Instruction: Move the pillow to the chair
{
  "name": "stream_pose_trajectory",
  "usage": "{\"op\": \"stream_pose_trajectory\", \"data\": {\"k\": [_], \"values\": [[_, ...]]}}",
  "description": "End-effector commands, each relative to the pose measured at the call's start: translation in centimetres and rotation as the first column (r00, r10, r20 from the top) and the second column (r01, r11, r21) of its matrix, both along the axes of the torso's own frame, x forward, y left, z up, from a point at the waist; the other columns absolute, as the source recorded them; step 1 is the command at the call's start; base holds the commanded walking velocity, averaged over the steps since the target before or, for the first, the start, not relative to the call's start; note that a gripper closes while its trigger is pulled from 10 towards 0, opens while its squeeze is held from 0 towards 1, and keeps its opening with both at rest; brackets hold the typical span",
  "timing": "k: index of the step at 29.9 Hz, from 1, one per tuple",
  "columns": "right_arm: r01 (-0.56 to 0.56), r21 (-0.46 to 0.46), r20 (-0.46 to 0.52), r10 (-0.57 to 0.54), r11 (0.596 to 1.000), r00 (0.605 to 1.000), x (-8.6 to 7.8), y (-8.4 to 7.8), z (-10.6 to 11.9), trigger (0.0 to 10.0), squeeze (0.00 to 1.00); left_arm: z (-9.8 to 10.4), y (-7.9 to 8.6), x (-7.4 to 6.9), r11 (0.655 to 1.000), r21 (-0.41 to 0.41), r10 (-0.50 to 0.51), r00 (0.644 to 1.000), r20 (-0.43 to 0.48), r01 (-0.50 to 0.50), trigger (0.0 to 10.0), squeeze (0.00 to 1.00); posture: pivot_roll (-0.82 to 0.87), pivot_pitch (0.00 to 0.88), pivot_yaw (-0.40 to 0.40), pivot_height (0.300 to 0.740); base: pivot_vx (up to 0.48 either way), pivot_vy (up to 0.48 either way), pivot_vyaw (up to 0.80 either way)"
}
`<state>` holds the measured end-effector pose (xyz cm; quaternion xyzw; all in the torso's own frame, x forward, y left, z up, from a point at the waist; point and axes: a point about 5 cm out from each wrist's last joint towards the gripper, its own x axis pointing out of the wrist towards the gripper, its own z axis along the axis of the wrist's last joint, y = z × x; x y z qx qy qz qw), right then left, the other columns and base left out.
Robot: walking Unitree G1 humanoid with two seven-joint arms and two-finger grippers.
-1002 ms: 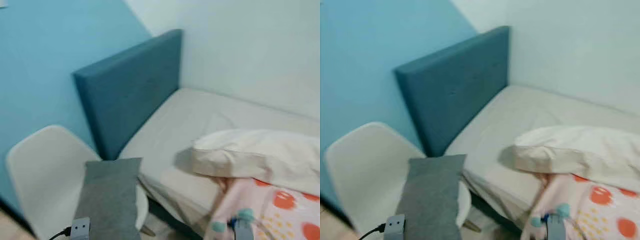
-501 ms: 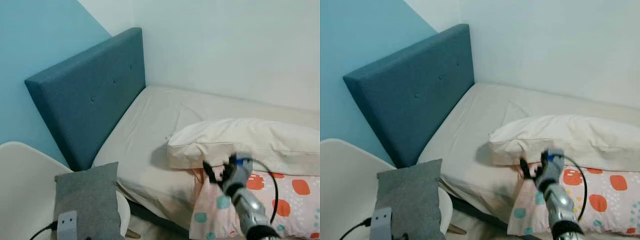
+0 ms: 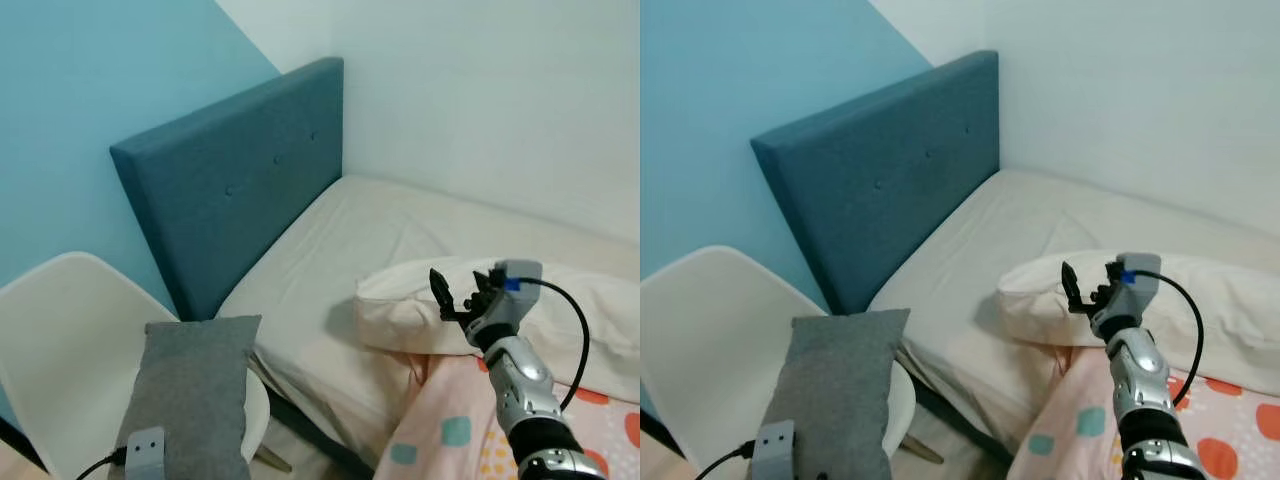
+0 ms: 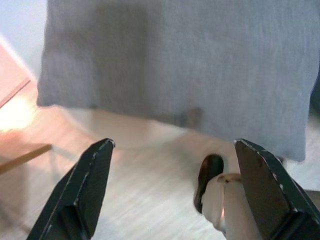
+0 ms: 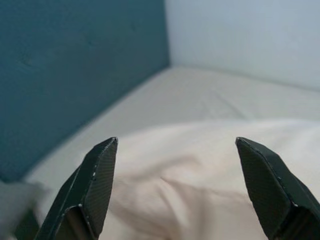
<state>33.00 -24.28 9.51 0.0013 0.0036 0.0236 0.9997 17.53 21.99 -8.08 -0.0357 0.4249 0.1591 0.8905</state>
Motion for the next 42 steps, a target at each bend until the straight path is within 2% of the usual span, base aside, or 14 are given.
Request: {"op": "stream_pose_trajectory", "data": {"k": [1, 4, 8, 17, 21, 22, 31, 33, 38, 42], "values": [[0.018, -0.067, -0.054, -0.022, 0.998, 0.998, -0.3, -0.4, -0.8, 10.0, 0.0, -0.1, 0.2, -0.2, 1.0, 0.005, -0.011, 1.0, -0.01, 0.011, 10.0, 0.0, -0.01, 0.0, 0.046, 0.74, 0.0, -0.398, 0.0], [0.041, -0.138, -0.102, -0.055, 0.99, 0.993, -0.5, -1.1, -1.2, 10.0, 0.0, -0.1, 0.1, -0.2, 1.0, 0.005, -0.016, 1.0, -0.016, 0.016, 10.0, 0.0, -0.02, 0.0, 0.047, 0.74, 0.0, -0.381, 0.0], [0.064, -0.158, -0.132, -0.085, 0.985, 0.988, -0.7, -1.7, -1.6, 10.0, 0.0, -0.2, 0.1, -0.3, 1.0, 0.004, -0.021, 1.0, -0.021, 0.021, 10.0, 0.0, -0.02, 0.0, 0.046, 0.74, 0.0, -0.262, 0.0], [-0.054, -0.287, -0.144, 0.013, 0.956, 0.989, -0.9, -0.8, -1.8, 10.0, 0.0, -0.2, 0.0, -0.3, 1.0, 0.004, -0.028, 0.999, -0.021, 0.028, 10.0, 0.0, -0.02, 0.0, 0.049, 0.74, 0.0, -0.261, 0.0], [-0.127, -0.252, -0.129, 0.097, 0.959, 0.987, -1.0, -0.3, -1.5, 10.0, 0.0, -0.1, 0.0, -0.3, 0.999, 0.004, -0.032, 0.999, -0.02, 0.032, 10.0, 0.0, -0.02, 0.0, 0.044, 0.74, 0.0, -0.288, 0.0], [-0.142, -0.267, -0.133, 0.109, 0.953, 0.985, -1.0, -0.3, -1.5, 10.0, 0.0, -0.1, 0.0, -0.2, 0.999, 0.004, -0.032, 0.999, -0.019, 0.032, 10.0, 0.0, -0.02, 0.0, 0.044, 0.74, 0.0, -0.368, 0.79], [-0.163, -0.303, -0.148, 0.123, 0.939, 0.981, -0.9, -0.1, -1.5, 10.0, 0.0, -0.1, -0.1, -0.2, 0.999, 0.001, -0.037, 0.999, -0.018, 0.037, 10.0, 0.0, -0.02, 0.0, 0.043, 0.74, 0.0, -0.32, 0.78], [-0.166, -0.322, -0.152, 0.121, 0.932, 0.981, -0.8, -0.1, -1.4, 10.0, 0.0, -0.1, -0.1, -0.2, 0.999, 0.0, -0.038, 0.999, -0.018, 0.038, 10.0, 0.0, -0.02, 0.0, 0.044, 0.74, 0.0, -0.375, 0.79], [-0.164, -0.447, -0.183, 0.09, 0.879, 0.979, -0.6, -0.5, -1.3, 10.0, 0.0, -0.2, -0.2, -0.2, 0.999, -0.006, -0.04, 0.999, -0.018, 0.04, 10.0, 0.0, -0.02, 0.0, 0.043, 0.74, 0.0, -0.399, 0.0], [-0.167, -0.477, -0.188, 0.086, 0.863, 0.978, -0.5, -0.8, -1.2, 10.0, 0.0, -0.2, -0.2, -0.2, 0.999, -0.007, -0.039, 0.999, -0.017, 0.039, 10.0, 0.0, -0.02, 0.0, 0.042, 0.74, 0.0, -0.414, 0.0]]}}
